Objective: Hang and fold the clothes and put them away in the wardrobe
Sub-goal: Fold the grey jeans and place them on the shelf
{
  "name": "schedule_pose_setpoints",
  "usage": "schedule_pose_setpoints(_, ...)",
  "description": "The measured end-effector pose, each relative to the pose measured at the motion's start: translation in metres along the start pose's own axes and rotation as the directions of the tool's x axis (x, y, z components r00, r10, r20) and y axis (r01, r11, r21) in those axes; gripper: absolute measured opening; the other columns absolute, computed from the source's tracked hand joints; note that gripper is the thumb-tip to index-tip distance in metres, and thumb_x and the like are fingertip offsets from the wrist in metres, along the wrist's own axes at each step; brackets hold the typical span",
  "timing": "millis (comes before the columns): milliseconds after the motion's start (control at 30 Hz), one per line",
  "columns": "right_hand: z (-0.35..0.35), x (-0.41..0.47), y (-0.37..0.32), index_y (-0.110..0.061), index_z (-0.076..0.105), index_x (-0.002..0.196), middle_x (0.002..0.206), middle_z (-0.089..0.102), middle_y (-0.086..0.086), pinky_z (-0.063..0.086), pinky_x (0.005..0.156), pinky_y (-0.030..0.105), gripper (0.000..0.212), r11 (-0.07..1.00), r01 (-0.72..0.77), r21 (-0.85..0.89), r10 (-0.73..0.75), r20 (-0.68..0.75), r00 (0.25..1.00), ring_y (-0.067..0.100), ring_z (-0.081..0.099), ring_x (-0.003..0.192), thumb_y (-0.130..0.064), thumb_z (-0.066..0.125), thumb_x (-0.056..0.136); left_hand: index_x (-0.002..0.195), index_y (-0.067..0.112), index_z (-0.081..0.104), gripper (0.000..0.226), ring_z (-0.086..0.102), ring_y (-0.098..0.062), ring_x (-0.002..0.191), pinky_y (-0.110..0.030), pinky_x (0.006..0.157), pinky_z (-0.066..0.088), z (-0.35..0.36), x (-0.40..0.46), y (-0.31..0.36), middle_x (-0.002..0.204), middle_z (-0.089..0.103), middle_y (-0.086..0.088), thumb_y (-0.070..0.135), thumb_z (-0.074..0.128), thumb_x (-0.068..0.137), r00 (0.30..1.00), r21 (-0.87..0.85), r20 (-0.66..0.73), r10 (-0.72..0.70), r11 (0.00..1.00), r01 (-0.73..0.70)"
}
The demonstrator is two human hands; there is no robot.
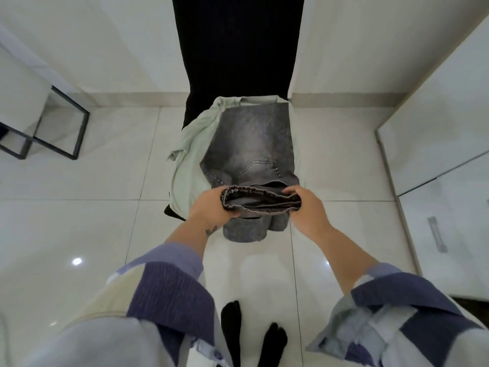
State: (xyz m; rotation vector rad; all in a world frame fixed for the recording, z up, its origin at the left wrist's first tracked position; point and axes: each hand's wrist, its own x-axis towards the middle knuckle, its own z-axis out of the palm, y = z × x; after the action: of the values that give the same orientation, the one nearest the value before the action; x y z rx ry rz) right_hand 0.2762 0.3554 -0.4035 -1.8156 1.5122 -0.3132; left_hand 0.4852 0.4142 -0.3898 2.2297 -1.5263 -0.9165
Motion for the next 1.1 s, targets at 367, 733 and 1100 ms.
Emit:
schedule_pose_setpoints(367,0.046,0.016,0.030,-0.029,0.029,0.148,0.149,0.035,0.003,0.035,0.109,0.036,0.069,0.939,0.037,-0.342,0.112,0.406,0.907,0.025,0.036,0.135,-0.020,0.060,0.087,0.151,0.036,0.001,0.086,-0.002,-0.015,0.148,-0.053,0.117,0.007,0.046,0.051,-0.013,0.161,0.001,0.008,0.074,0.037,0.083,0.928,0.347,0.373,-0.009,0.929,-0.131)
schedule_pose_setpoints(733,0.072,0.093,0.009,-0.024,0.045,0.138,0.122,0.059,0.007,0.040,0.091,0.040,0.044,0.745,0.063,-0.664,0.000,0.094,0.996,0.028,0.049,0.115,-0.021,0.044,0.094,0.151,0.037,-0.003,0.062,-0.011,-0.019,0.147,-0.061,0.114,-0.002,0.068,0.101,-0.045,0.160,-0.011,0.007,0.048,0.029,0.099,0.964,0.500,0.263,0.049,0.847,-0.180)
schedule_pose_setpoints(1100,0.042,0.223,-0.029,-0.027,0.032,0.144,0.159,0.010,0.007,0.007,0.119,0.047,0.055,0.805,0.140,-0.576,-0.151,0.028,0.988,0.028,0.005,0.146,-0.019,0.048,0.091,0.152,0.027,0.005,0.063,-0.006,-0.021,0.147,-0.051,0.116,0.008,0.010,0.224,-0.018,0.160,-0.007,0.004,0.041,0.035,0.099,0.990,0.502,0.085,0.110,0.854,-0.138)
